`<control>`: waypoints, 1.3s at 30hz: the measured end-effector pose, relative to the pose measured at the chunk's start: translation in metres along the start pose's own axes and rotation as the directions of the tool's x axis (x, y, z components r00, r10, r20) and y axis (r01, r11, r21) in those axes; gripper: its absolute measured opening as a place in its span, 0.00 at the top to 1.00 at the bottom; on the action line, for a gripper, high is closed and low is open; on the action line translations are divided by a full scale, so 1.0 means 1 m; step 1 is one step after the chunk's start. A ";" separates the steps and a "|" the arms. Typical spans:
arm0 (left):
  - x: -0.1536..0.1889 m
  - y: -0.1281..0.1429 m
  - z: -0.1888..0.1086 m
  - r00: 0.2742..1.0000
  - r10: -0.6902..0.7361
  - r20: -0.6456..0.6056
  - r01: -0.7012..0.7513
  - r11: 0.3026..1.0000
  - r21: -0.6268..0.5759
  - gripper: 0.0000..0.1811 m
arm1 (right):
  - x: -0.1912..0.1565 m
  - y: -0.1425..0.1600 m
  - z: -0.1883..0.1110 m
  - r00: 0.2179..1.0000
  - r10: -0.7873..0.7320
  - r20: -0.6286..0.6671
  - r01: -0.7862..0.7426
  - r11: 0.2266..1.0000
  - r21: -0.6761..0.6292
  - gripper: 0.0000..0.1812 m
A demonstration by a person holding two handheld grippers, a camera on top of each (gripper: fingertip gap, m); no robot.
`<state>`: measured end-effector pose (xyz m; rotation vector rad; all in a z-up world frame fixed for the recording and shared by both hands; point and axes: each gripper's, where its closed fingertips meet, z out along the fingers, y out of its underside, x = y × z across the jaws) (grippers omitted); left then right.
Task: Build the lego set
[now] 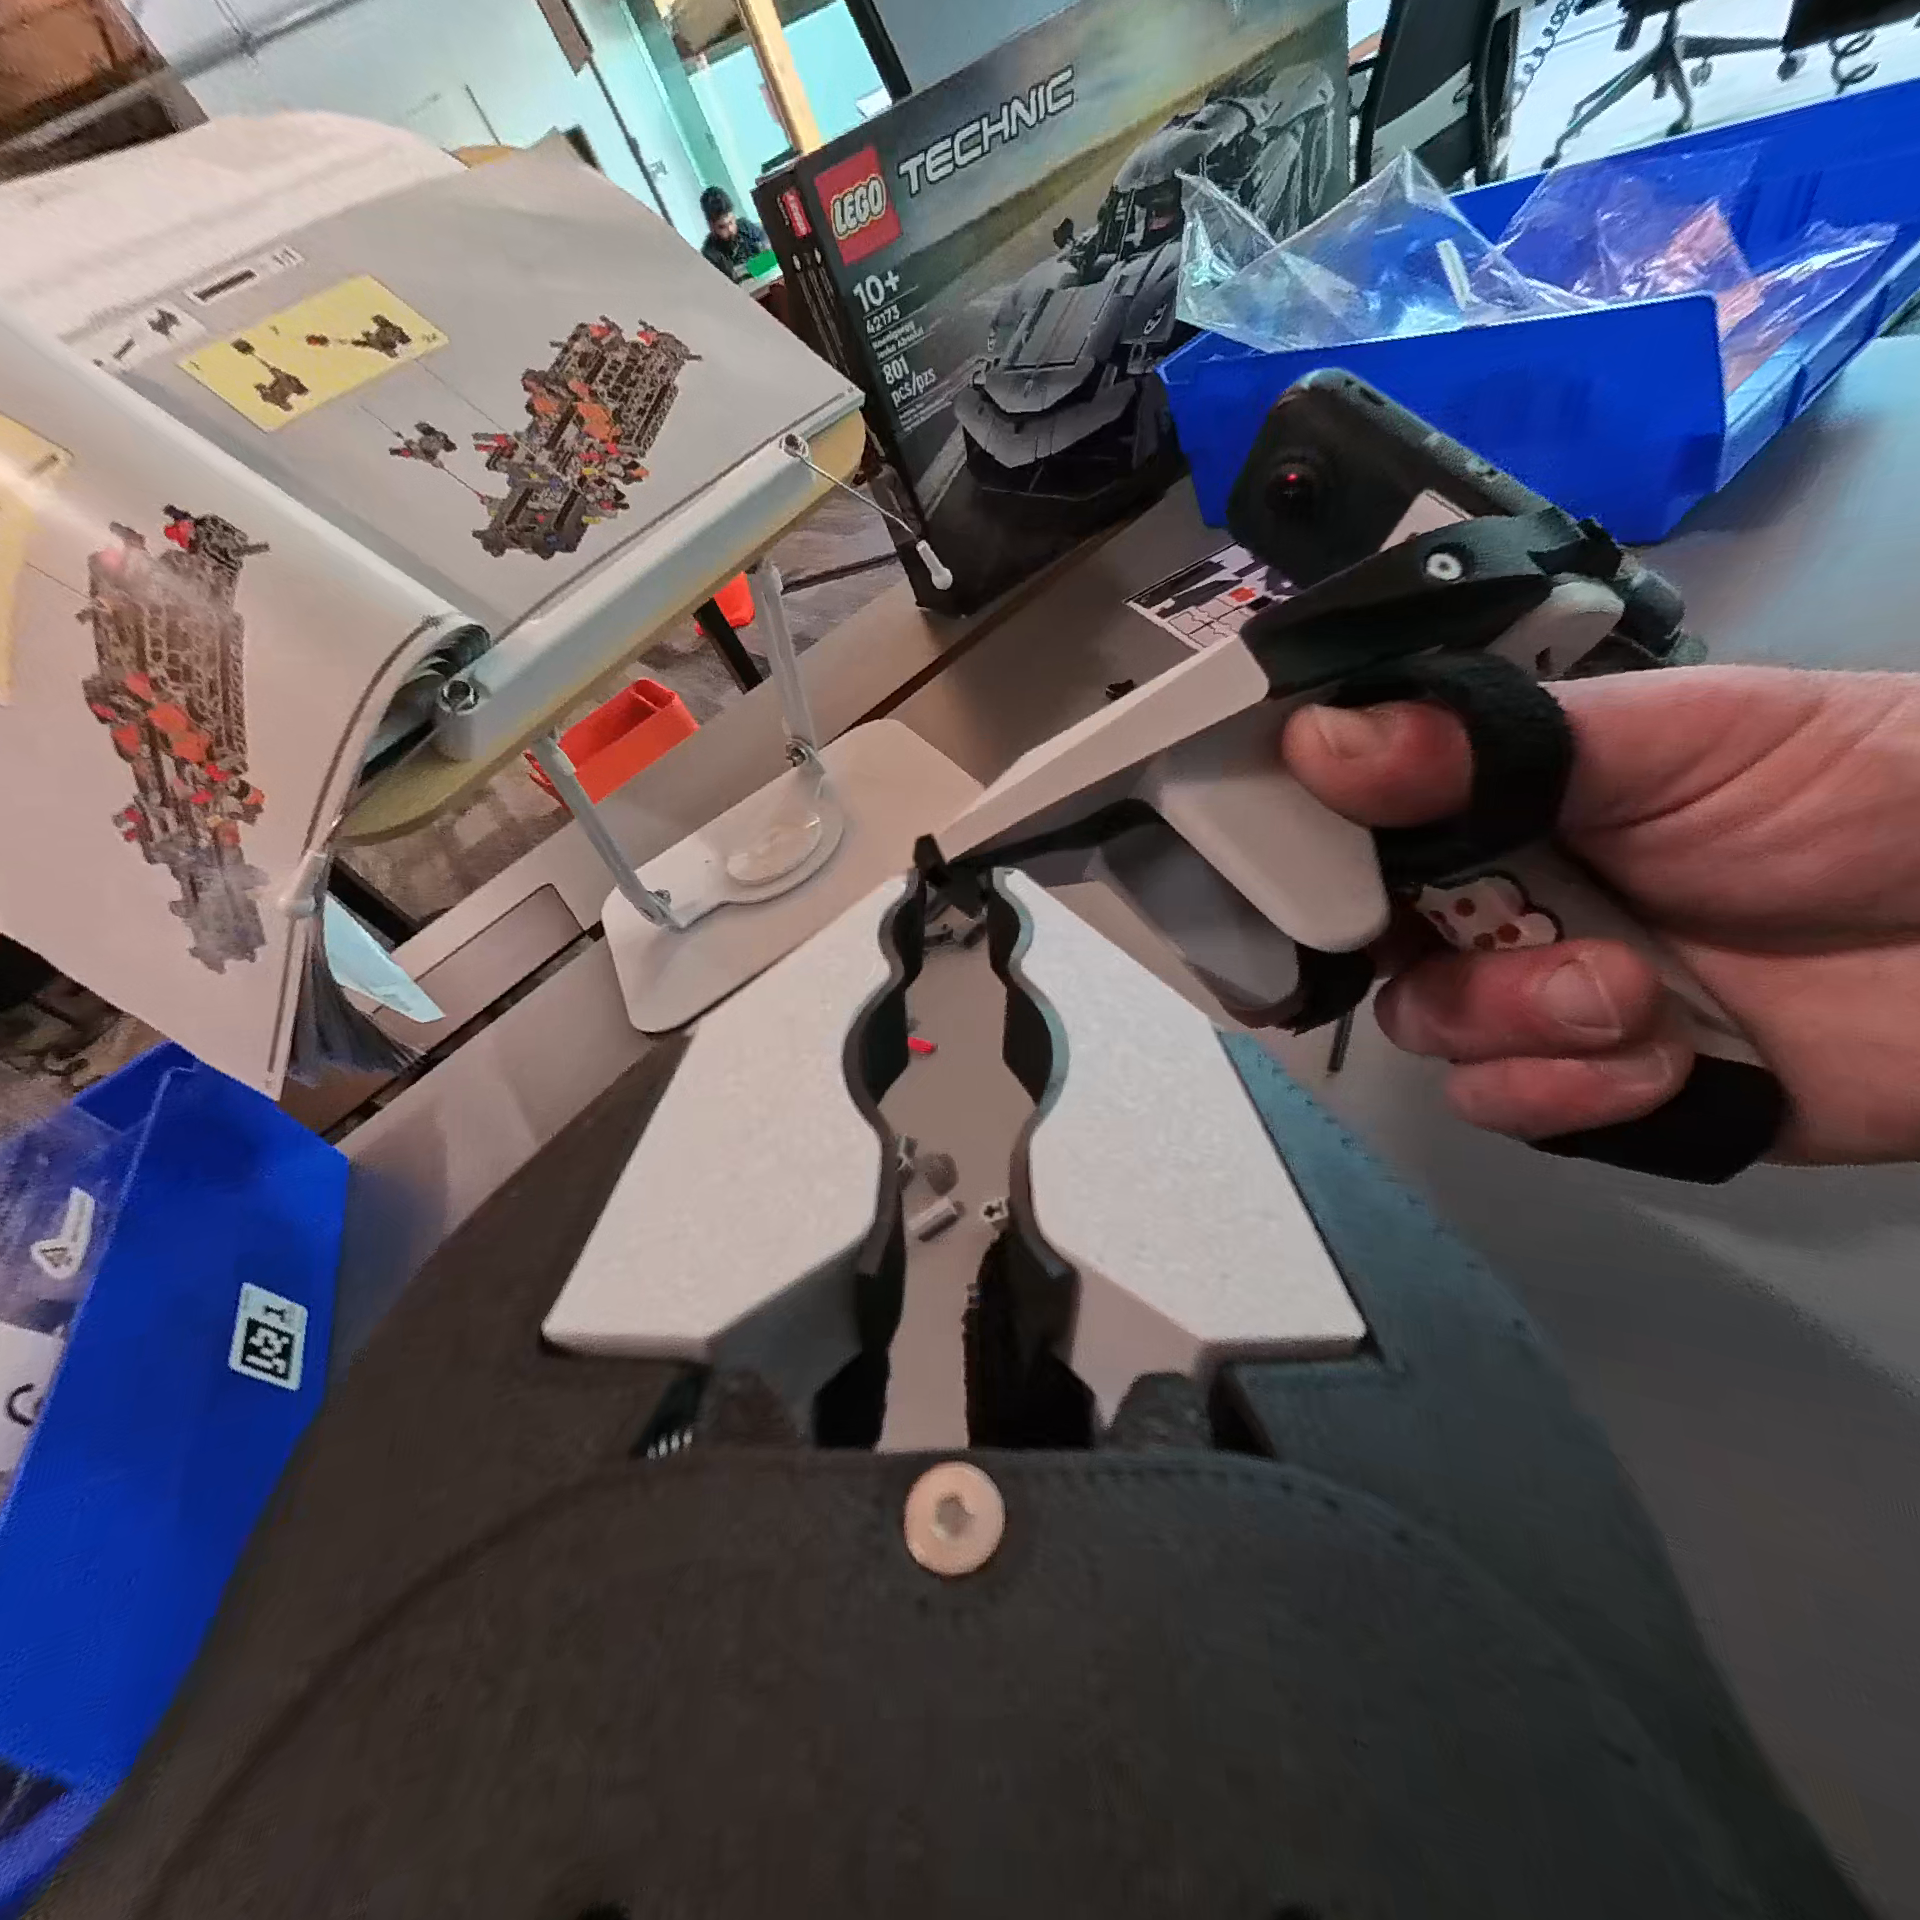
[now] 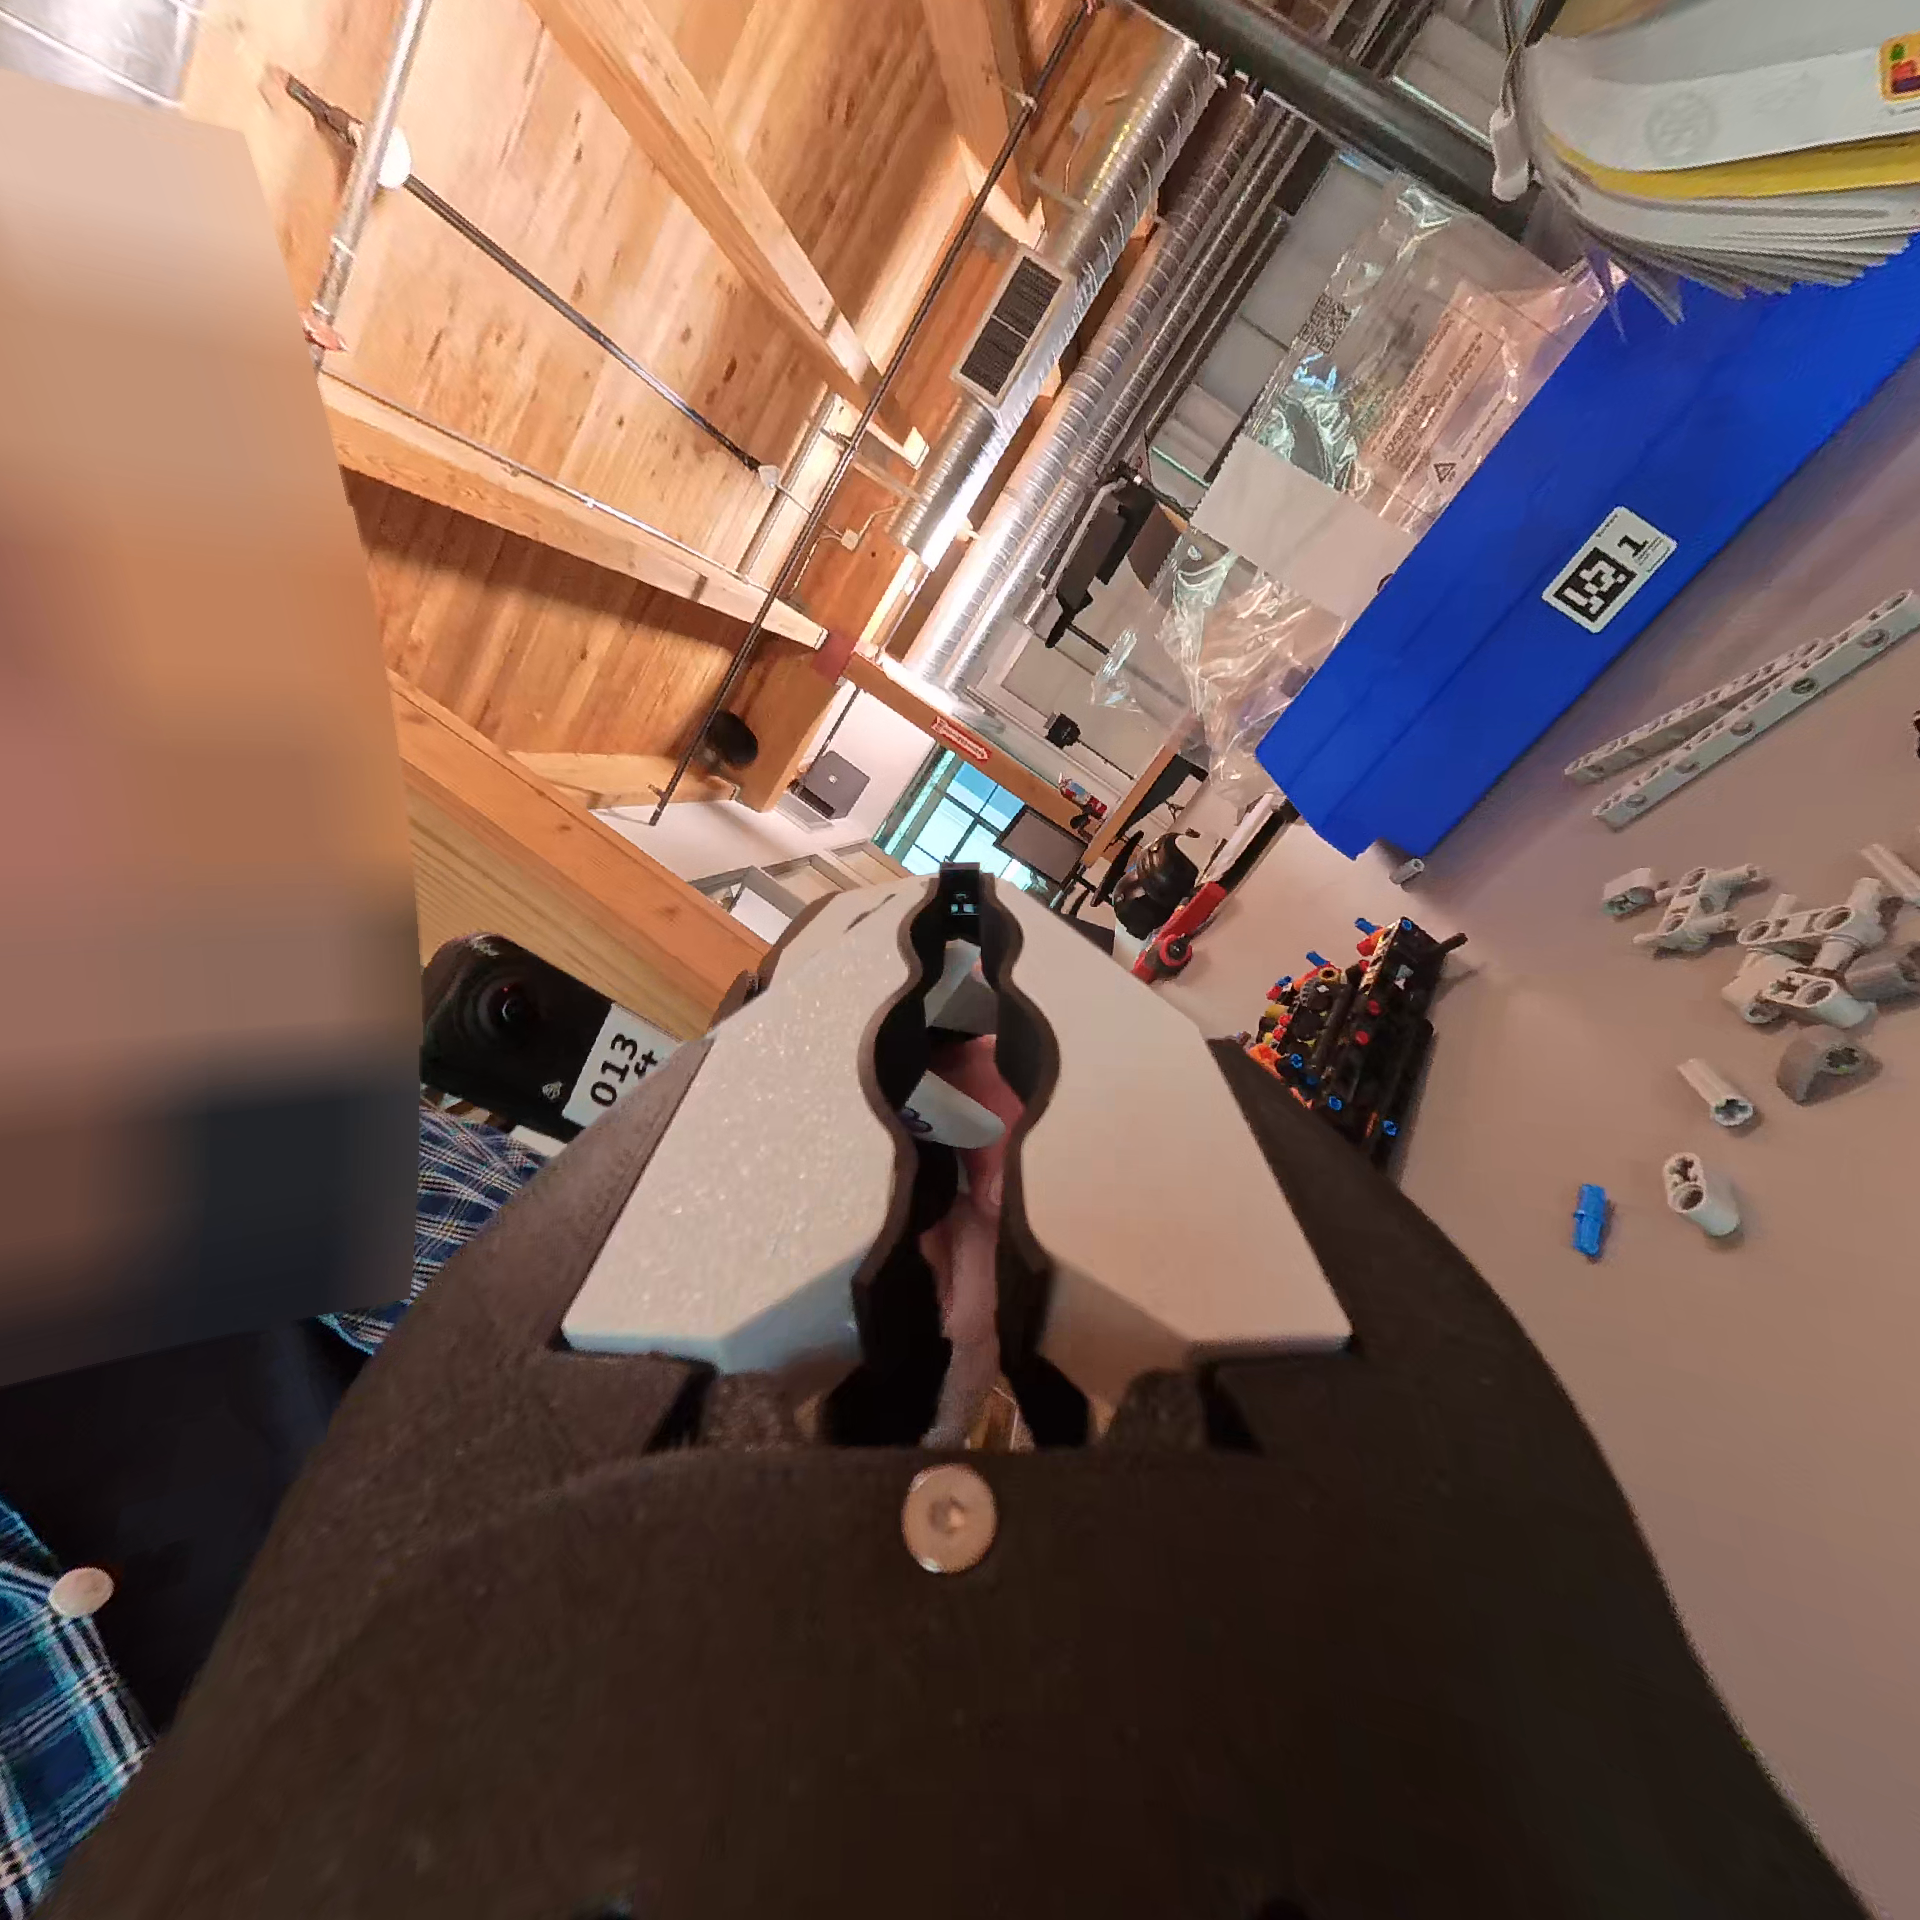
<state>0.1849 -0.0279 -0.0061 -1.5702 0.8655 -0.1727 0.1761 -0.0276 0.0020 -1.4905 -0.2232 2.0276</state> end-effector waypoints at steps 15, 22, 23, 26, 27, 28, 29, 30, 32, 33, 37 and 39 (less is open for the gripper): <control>-0.007 0.009 -0.005 0.993 -0.079 -0.084 0.078 0.997 -0.017 0.98 | 0.006 0.003 -0.001 0.993 -0.086 -0.082 0.081 0.995 -0.052 1.00; -0.015 0.026 -0.012 0.945 -0.262 -0.196 0.265 0.964 -0.012 0.98 | 0.011 0.001 -0.015 0.983 -0.127 -0.134 0.118 0.990 -0.076 1.00; -0.015 0.026 -0.012 0.939 -0.275 -0.207 0.280 0.960 -0.009 0.98 | 0.011 0.002 -0.014 0.982 -0.133 -0.137 0.122 0.989 -0.086 1.00; -0.016 0.027 -0.012 0.929 -0.289 -0.232 0.294 0.956 -0.010 0.98 | 0.011 0.005 -0.014 0.976 -0.163 -0.148 0.147 0.983 -0.113 1.00; -0.016 0.027 -0.013 0.926 -0.288 -0.243 0.295 0.956 -0.009 0.98 | 0.011 0.005 -0.014 0.971 -0.183 -0.154 0.164 0.978 -0.126 1.00; -0.016 0.027 -0.014 0.924 -0.291 -0.249 0.298 0.955 -0.009 0.98 | 0.011 0.006 -0.014 0.965 -0.207 -0.161 0.184 0.972 -0.143 1.00; -0.017 0.029 -0.014 0.921 -0.296 -0.252 0.303 0.953 -0.012 0.98 | 0.011 0.007 -0.014 0.958 -0.231 -0.168 0.205 0.965 -0.164 1.00; -0.017 0.030 -0.015 0.918 -0.303 -0.254 0.309 0.951 -0.017 0.98 | 0.012 0.008 -0.015 0.949 -0.261 -0.177 0.228 0.955 -0.188 0.99; -0.018 0.035 -0.019 0.912 -0.320 -0.258 0.323 0.946 -0.030 0.98 | 0.014 0.009 -0.018 0.919 -0.337 -0.203 0.285 0.926 -0.247 0.98; -0.019 0.037 -0.022 0.909 -0.326 -0.258 0.328 0.944 -0.039 0.98 | 0.014 0.010 -0.020 0.904 -0.372 -0.210 0.310 0.910 -0.277 0.98; -0.021 0.050 -0.034 0.907 -0.341 -0.246 0.332 0.940 -0.077 0.98 | 0.015 0.009 -0.029 0.833 -0.501 -0.236 0.395 0.836 -0.379 0.96; -0.021 0.055 -0.042 0.898 -0.367 -0.243 0.356 0.930 -0.089 0.98 | 0.019 0.009 -0.036 0.784 -0.565 -0.256 0.430 0.792 -0.433 0.96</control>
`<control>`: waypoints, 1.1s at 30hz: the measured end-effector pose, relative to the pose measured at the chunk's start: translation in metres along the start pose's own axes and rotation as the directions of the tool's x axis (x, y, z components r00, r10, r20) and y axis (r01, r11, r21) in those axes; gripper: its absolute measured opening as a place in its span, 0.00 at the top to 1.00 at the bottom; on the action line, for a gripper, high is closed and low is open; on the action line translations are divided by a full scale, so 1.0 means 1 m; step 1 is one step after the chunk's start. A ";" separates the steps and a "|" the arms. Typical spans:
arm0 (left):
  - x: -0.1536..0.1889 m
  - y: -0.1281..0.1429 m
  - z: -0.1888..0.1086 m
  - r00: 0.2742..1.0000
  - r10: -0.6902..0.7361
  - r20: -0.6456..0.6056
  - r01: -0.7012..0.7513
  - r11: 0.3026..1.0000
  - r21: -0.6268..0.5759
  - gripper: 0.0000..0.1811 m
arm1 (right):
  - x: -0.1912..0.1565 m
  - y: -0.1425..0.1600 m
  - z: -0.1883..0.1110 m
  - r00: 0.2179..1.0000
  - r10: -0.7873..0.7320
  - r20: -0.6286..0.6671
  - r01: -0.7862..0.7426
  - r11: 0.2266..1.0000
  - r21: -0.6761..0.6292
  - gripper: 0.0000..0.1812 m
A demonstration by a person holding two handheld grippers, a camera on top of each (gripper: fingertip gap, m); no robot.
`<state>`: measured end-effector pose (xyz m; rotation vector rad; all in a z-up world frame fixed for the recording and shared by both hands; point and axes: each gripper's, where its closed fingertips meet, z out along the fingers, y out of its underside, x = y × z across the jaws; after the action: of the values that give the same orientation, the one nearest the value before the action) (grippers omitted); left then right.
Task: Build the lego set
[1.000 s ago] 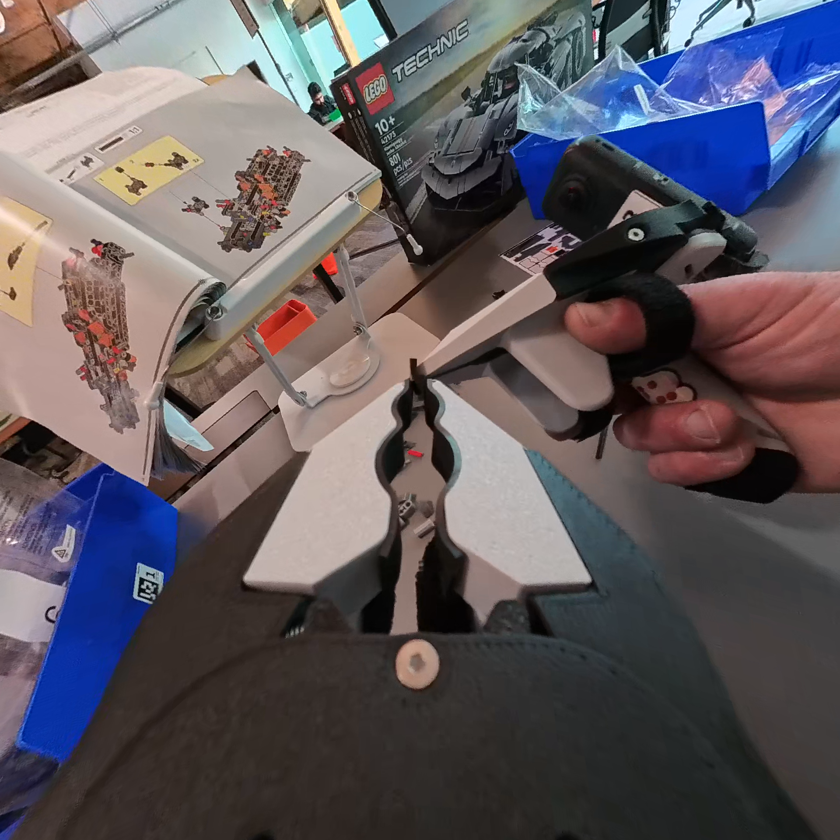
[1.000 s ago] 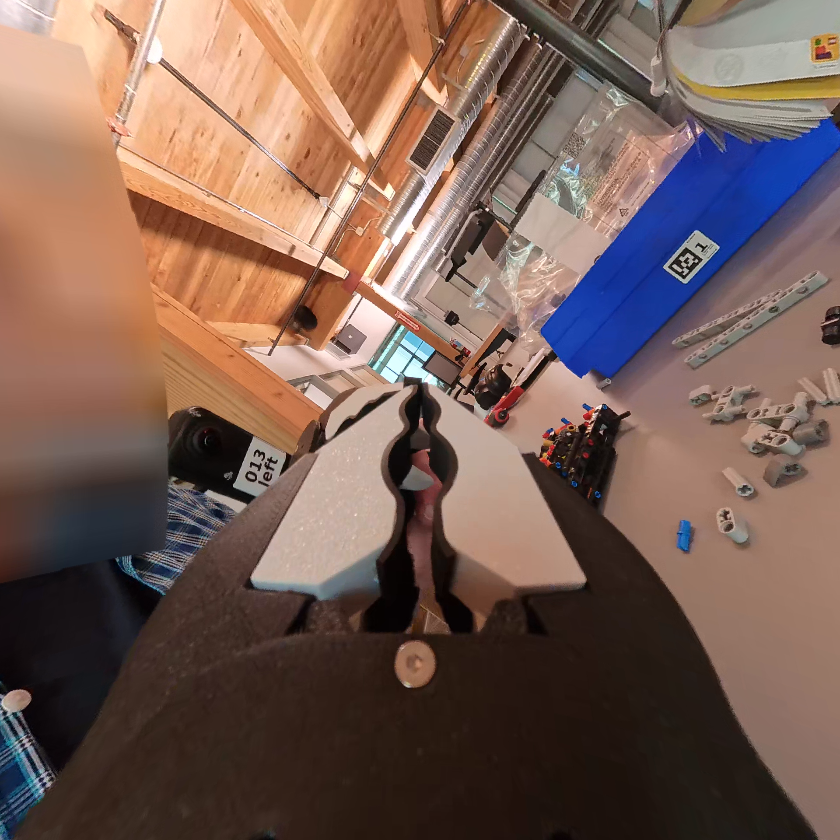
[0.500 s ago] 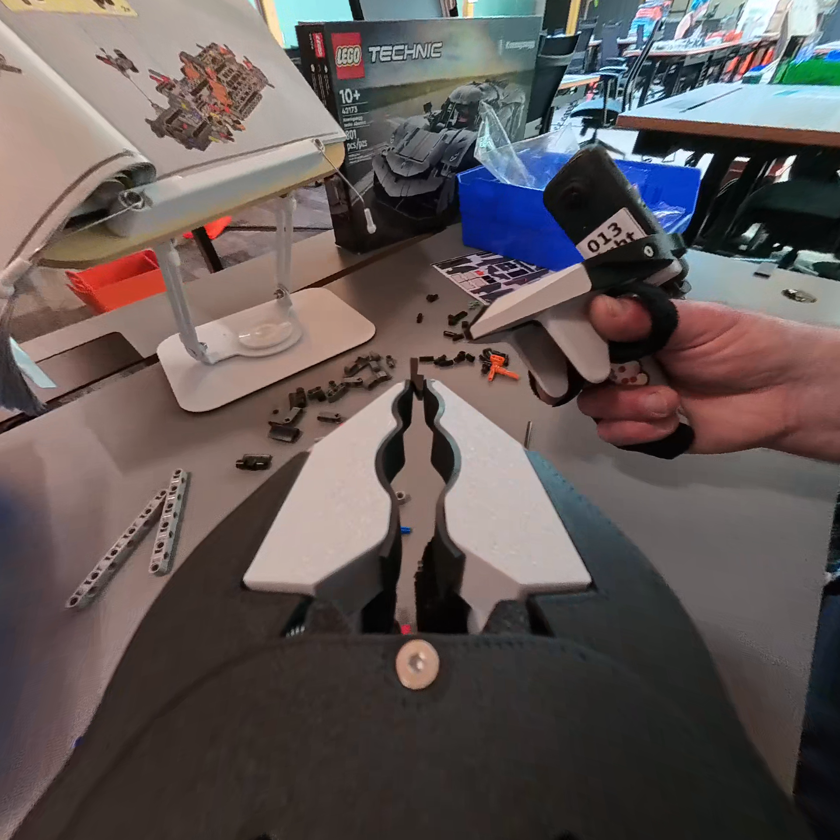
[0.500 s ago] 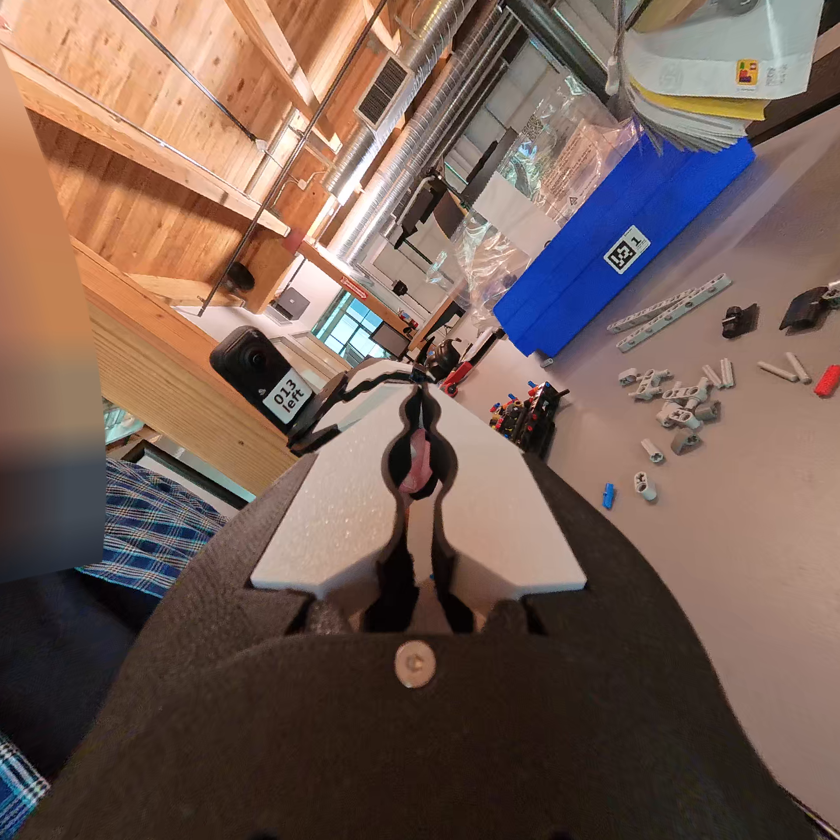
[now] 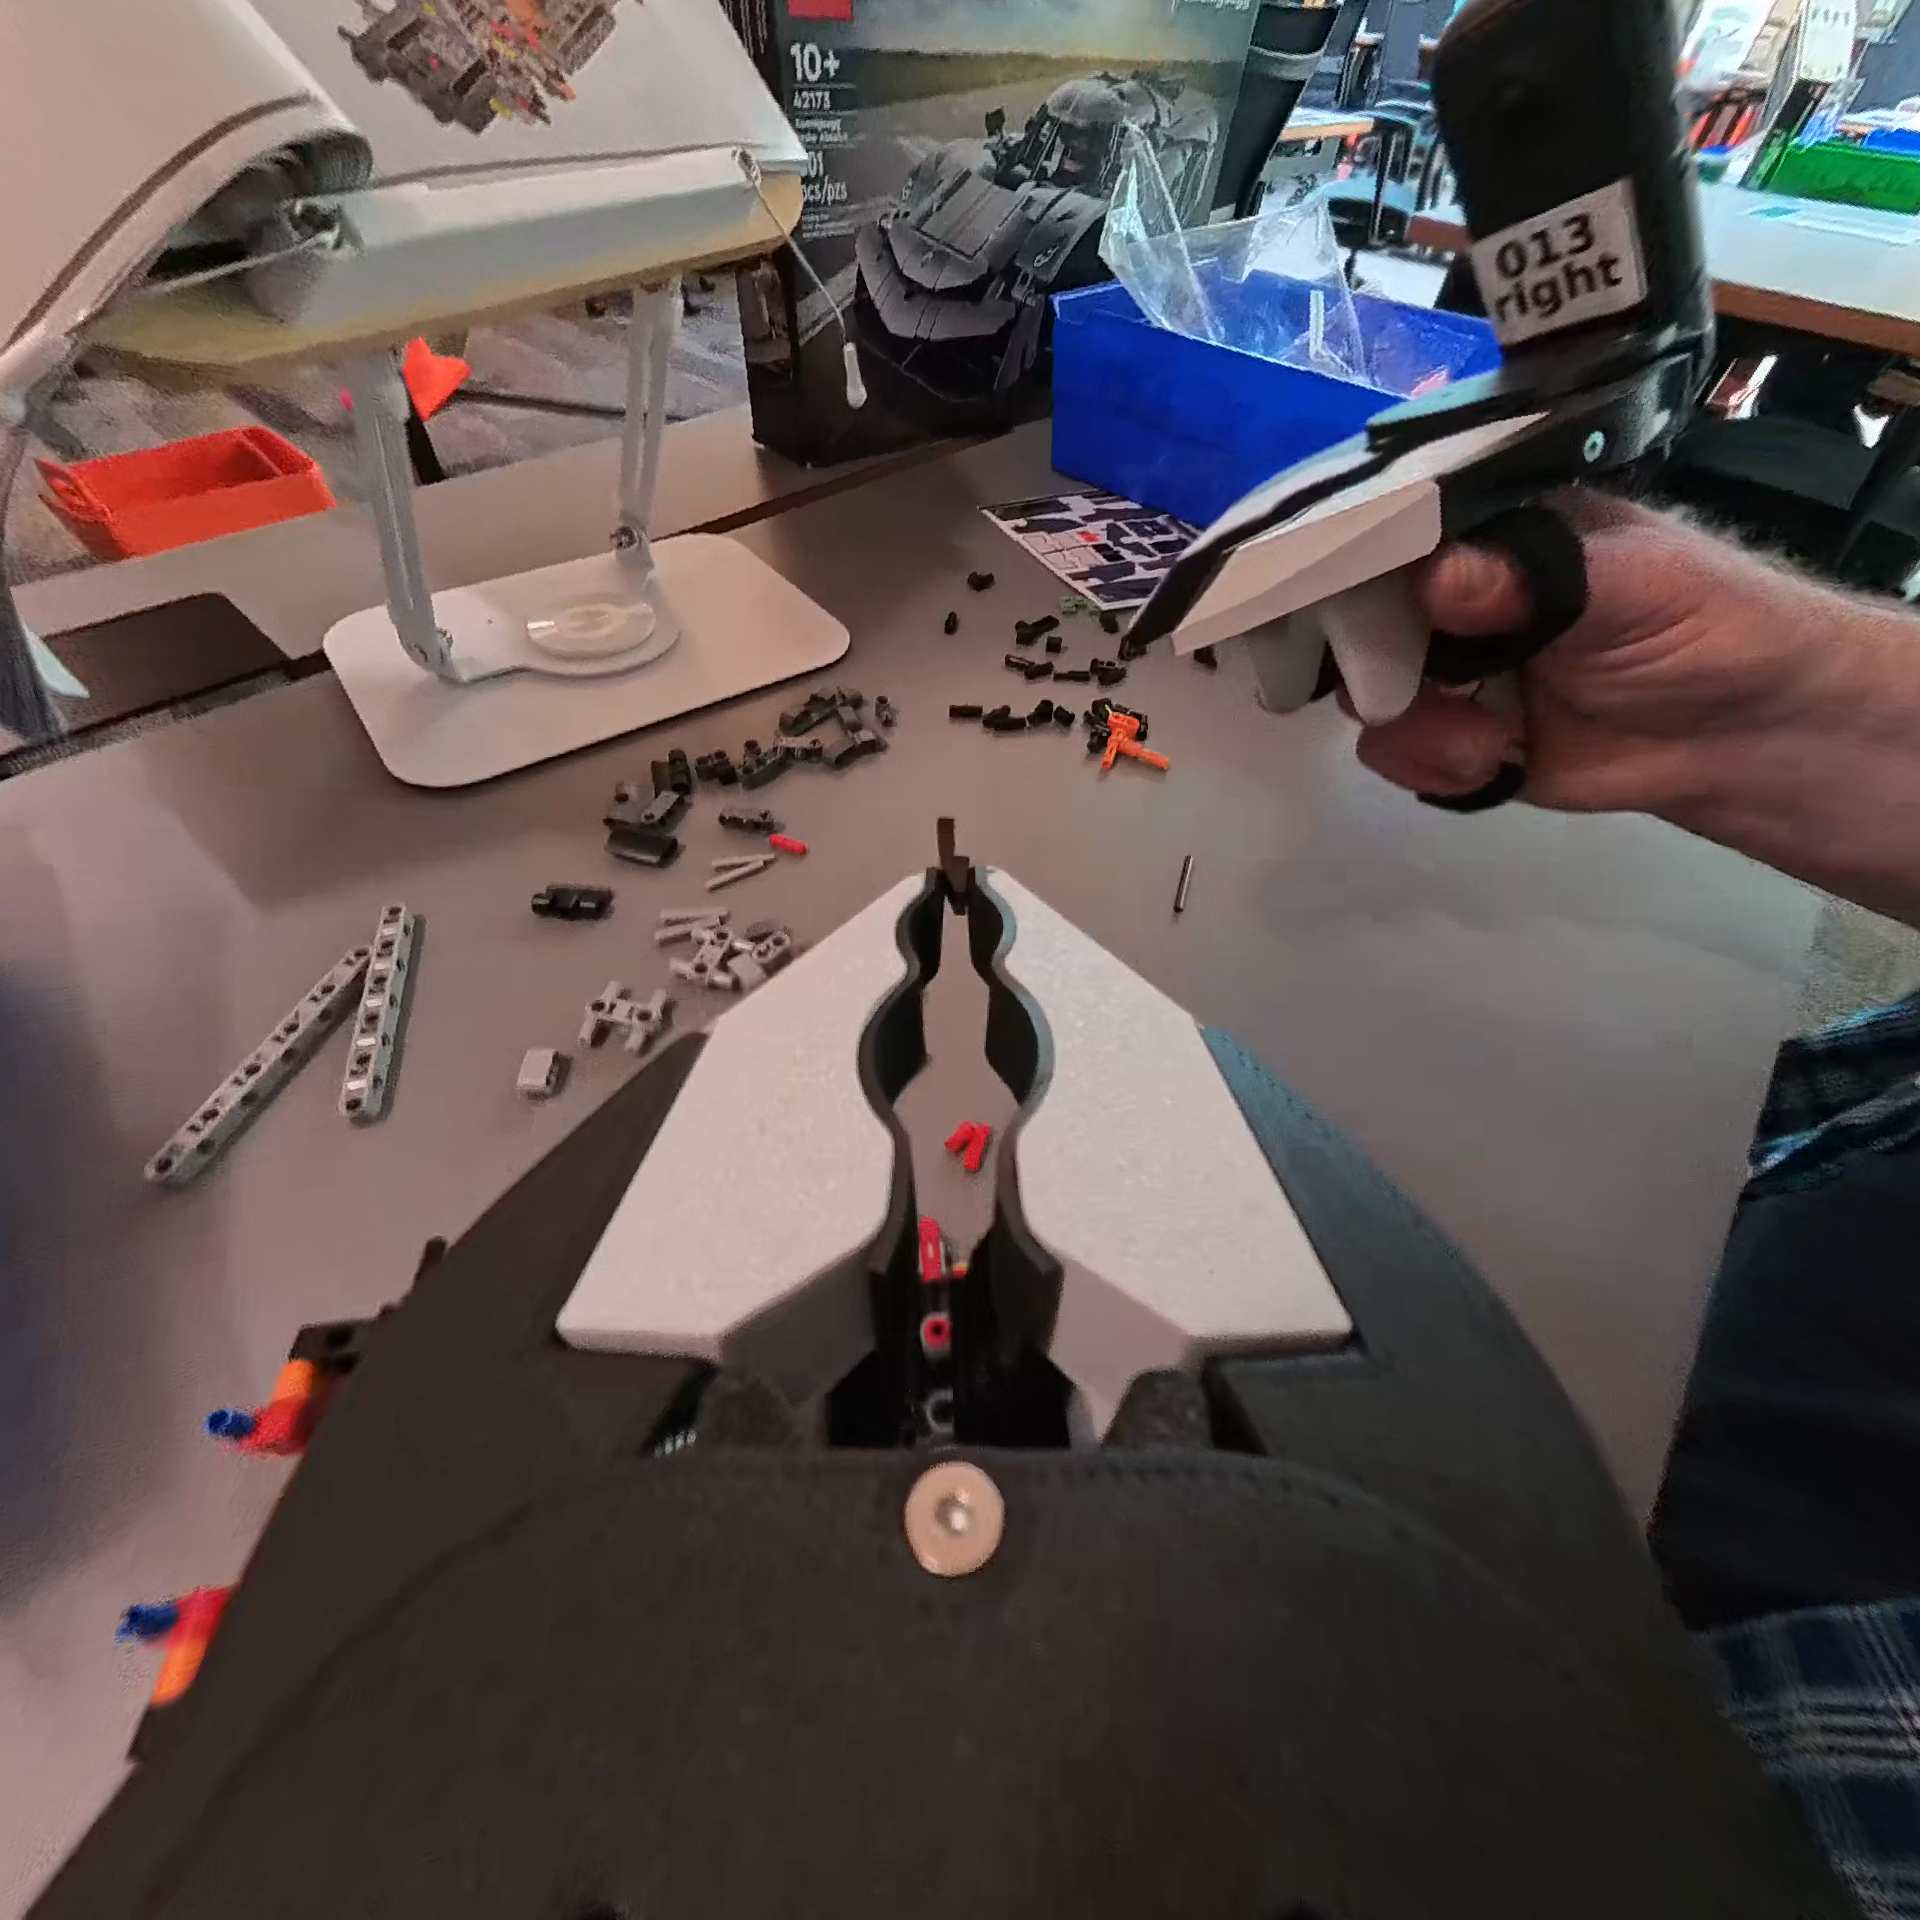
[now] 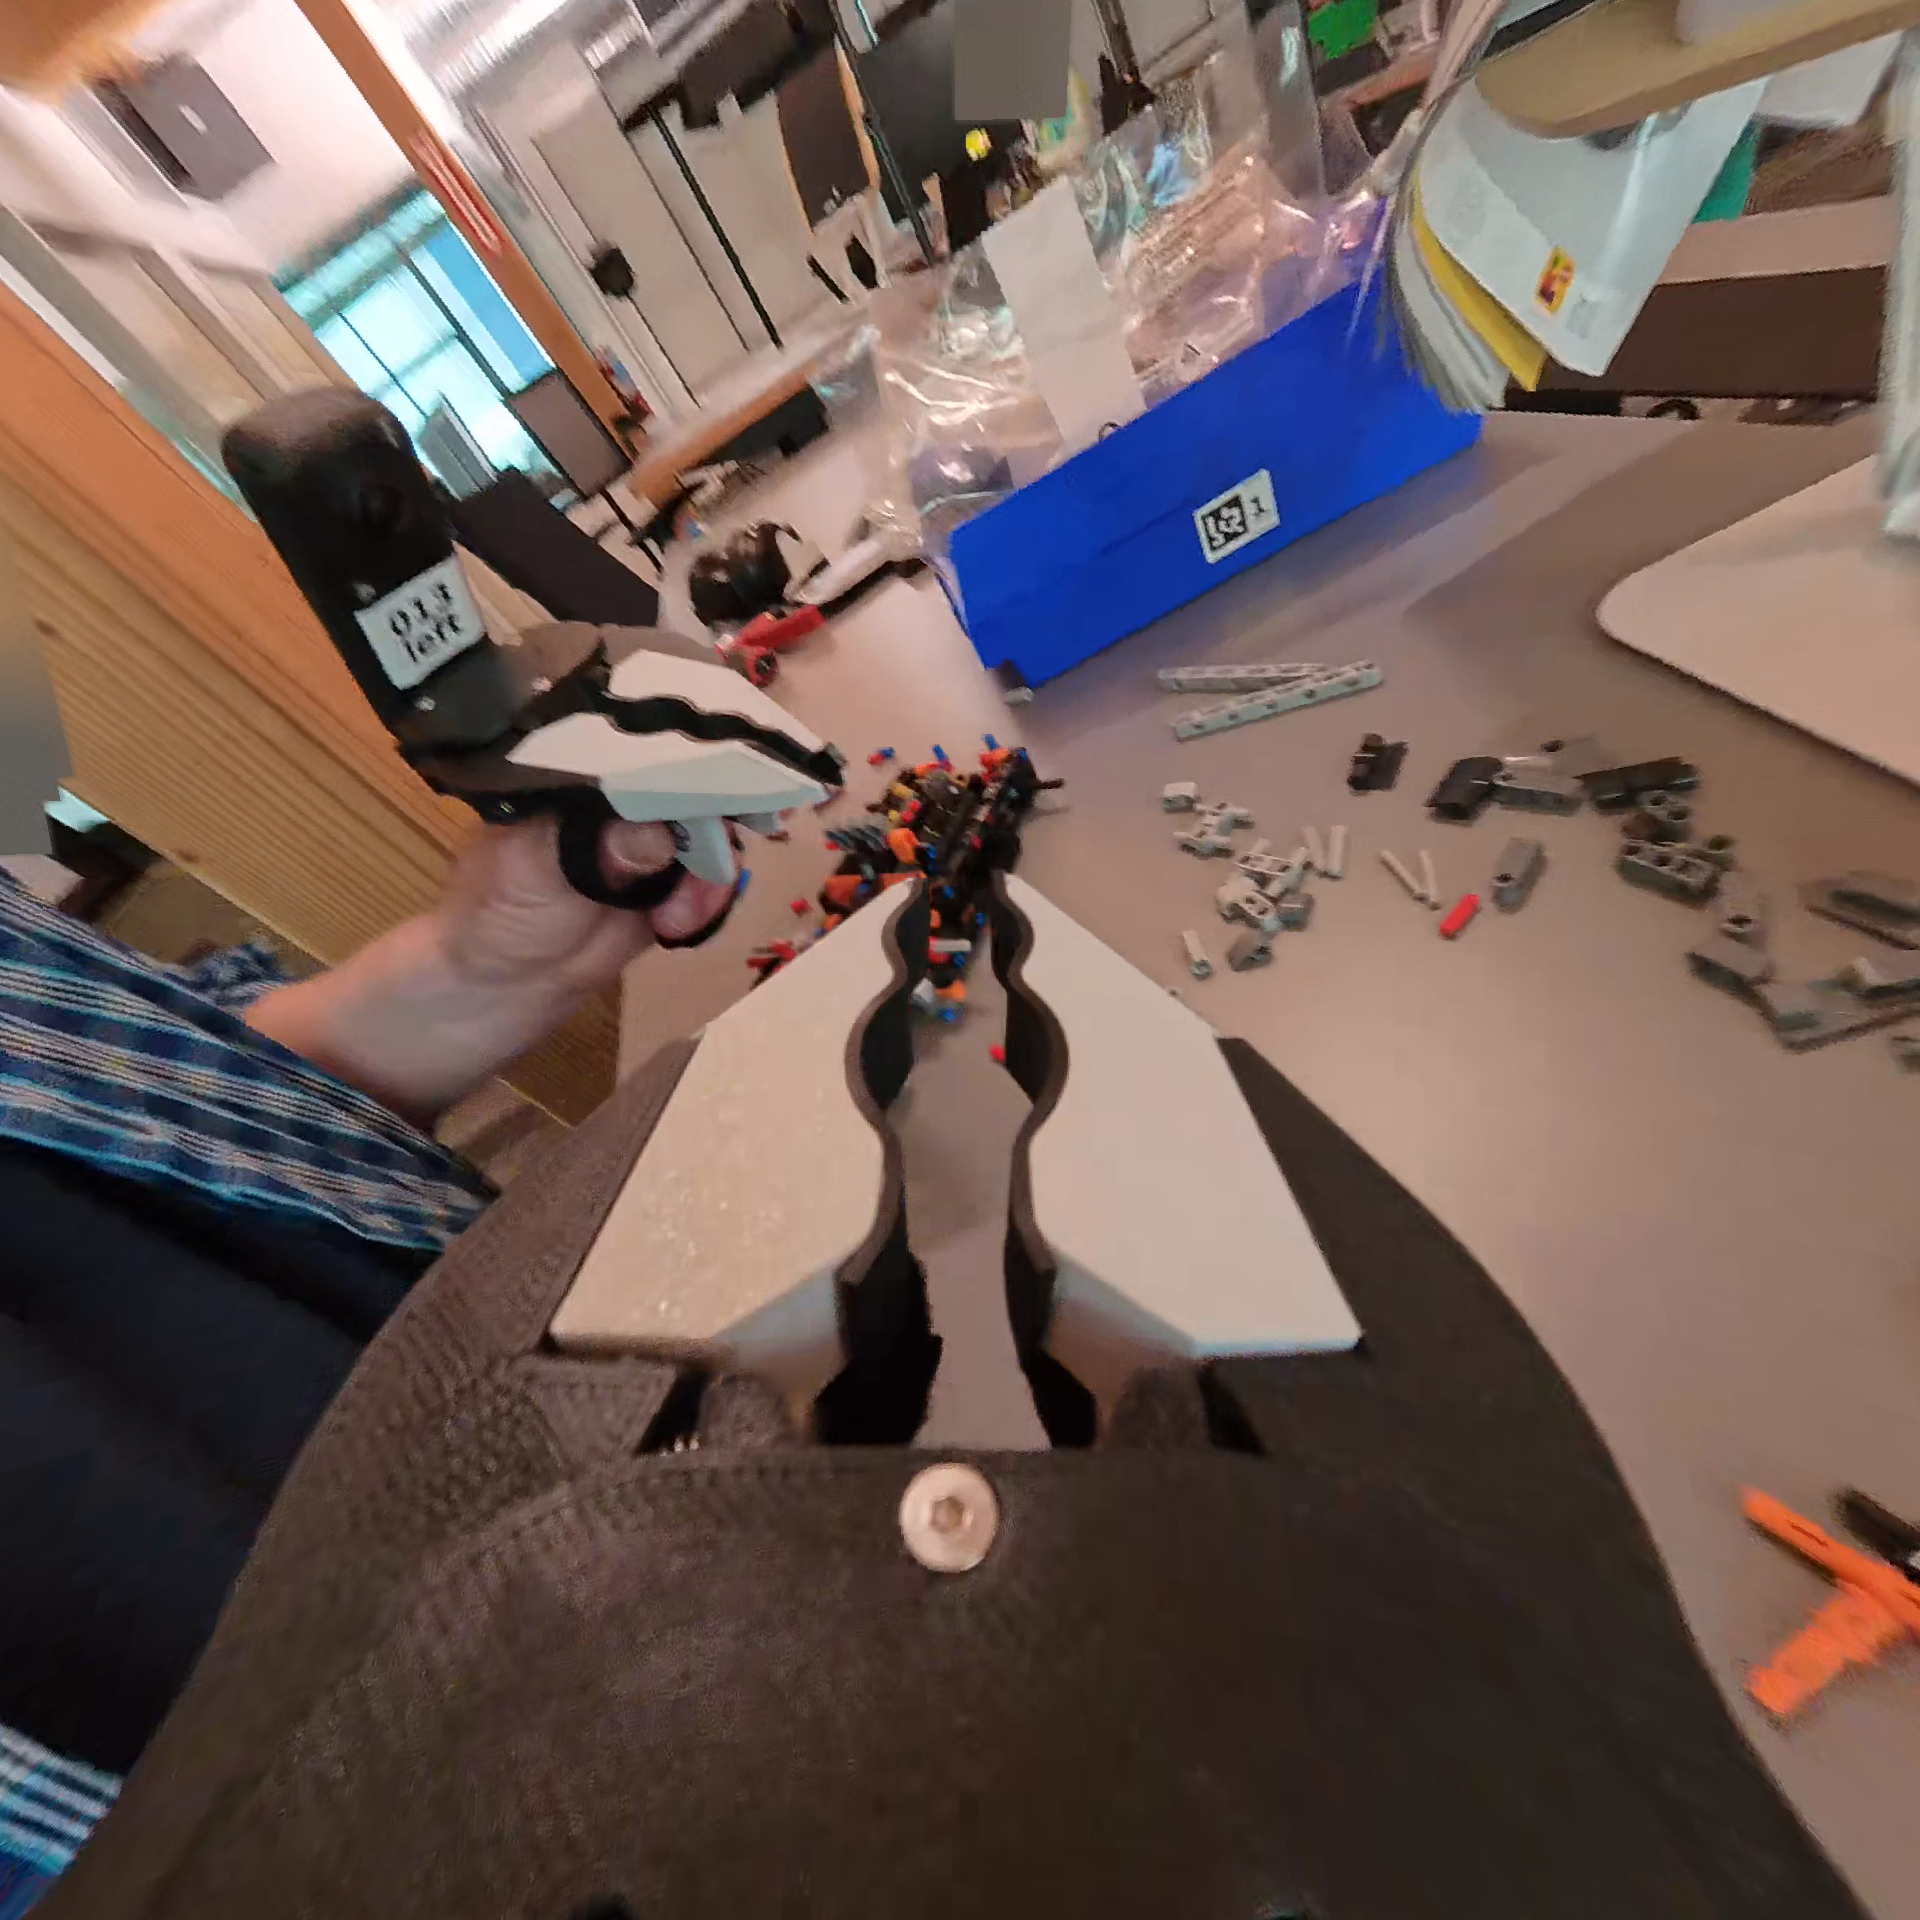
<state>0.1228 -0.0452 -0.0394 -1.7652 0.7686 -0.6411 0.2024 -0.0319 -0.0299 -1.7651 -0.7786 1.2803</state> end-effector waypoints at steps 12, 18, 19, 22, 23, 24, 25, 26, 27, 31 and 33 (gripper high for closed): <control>0.000 0.017 -0.026 0.998 -0.056 -0.016 0.056 0.998 0.005 0.98 | 0.015 0.014 -0.026 0.971 -0.165 -0.171 0.140 0.979 -0.149 0.93; 0.000 0.022 -0.029 0.997 -0.070 -0.040 0.070 0.998 0.005 0.98 | 0.037 0.023 -0.059 0.908 -0.279 -0.313 0.192 0.940 -0.281 0.93; 0.001 0.022 -0.029 0.997 -0.068 -0.041 0.068 0.998 0.003 0.98 | 0.043 0.026 -0.067 0.887 -0.308 -0.344 0.199 0.927 -0.317 0.92; 0.004 0.021 -0.027 0.996 -0.072 -0.057 0.073 0.997 0.003 0.98 | 0.063 0.033 -0.097 0.816 -0.387 -0.429 0.206 0.888 -0.410 0.92; 0.007 0.021 -0.025 0.995 -0.072 -0.064 0.072 0.997 0.001 0.98 | 0.069 0.035 -0.107 0.793 -0.407 -0.454 0.201 0.878 -0.436 0.92; 0.010 0.020 -0.023 0.995 -0.070 -0.072 0.070 0.998 -0.001 0.98 | 0.075 0.036 -0.117 0.774 -0.420 -0.475 0.194 0.870 -0.453 0.92; 0.013 0.019 -0.021 0.994 -0.067 -0.081 0.068 0.998 -0.001 0.98 | 0.081 0.037 -0.126 0.759 -0.427 -0.492 0.184 0.865 -0.466 0.92; 0.017 0.017 -0.018 0.994 -0.065 -0.092 0.065 0.998 -0.004 0.98 | 0.088 0.038 -0.134 0.744 -0.434 -0.508 0.172 0.860 -0.481 0.92; 0.022 0.016 -0.014 0.993 -0.062 -0.104 0.061 0.998 -0.008 0.98 | 0.094 0.039 -0.141 0.729 -0.444 -0.521 0.164 0.852 -0.497 0.92; 0.044 0.009 0.001 0.988 -0.039 -0.150 0.036 0.999 -0.019 0.98 | 0.120 0.050 -0.159 0.696 -0.493 -0.523 0.135 0.805 -0.578 0.90; 0.055 0.007 0.010 0.985 -0.029 -0.171 0.025 0.999 -0.026 0.98 | 0.132 0.052 -0.160 0.691 -0.505 -0.516 0.136 0.793 -0.594 0.90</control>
<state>0.1647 -0.0829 -0.0456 -1.7604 0.8738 -0.8130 0.3959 0.0136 -0.1096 -2.1613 -1.0095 0.1235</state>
